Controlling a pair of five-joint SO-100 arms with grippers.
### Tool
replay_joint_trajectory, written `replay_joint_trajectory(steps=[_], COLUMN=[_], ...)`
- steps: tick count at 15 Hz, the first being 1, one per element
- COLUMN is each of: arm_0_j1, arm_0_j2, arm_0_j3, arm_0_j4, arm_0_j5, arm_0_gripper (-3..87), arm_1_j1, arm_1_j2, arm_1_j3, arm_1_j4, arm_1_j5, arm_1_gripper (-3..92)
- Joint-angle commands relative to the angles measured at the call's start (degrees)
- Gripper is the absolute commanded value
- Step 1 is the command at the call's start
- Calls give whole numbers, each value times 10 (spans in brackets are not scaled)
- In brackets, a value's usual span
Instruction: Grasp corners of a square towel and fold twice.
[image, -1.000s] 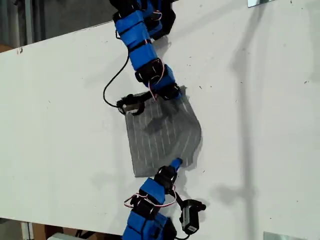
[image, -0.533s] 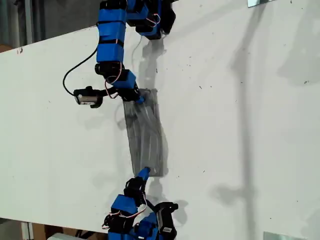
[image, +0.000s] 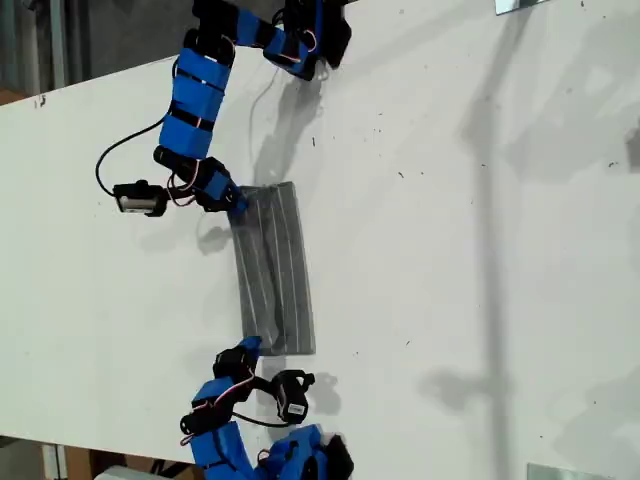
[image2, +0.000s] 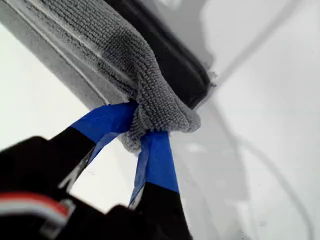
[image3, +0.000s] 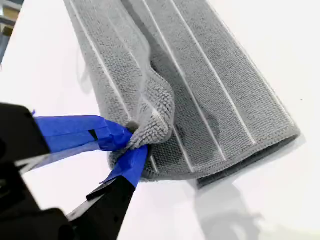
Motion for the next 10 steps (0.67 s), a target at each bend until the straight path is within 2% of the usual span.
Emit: replay_joint_trajectory(steps=[1, 6, 10], arm_0_j1=[-49, -131, -61], arm_0_j2=[-91, -288, -206], arm_0_j3=[-117, -322, -310], arm_0_j4=[23, 98, 126], arm_0_j5=[34, 87, 60], arm_0_gripper=[0, 0, 0], arm_1_j1=[33, 115, 59], arm_1_j2=[-40, -137, -101], arm_1_j3=[-137, -224, -191], arm_1_j4=[44, 69, 83], arm_1_j5=[-30, -67, -67], arm_1_gripper=[-1, -1, -1])
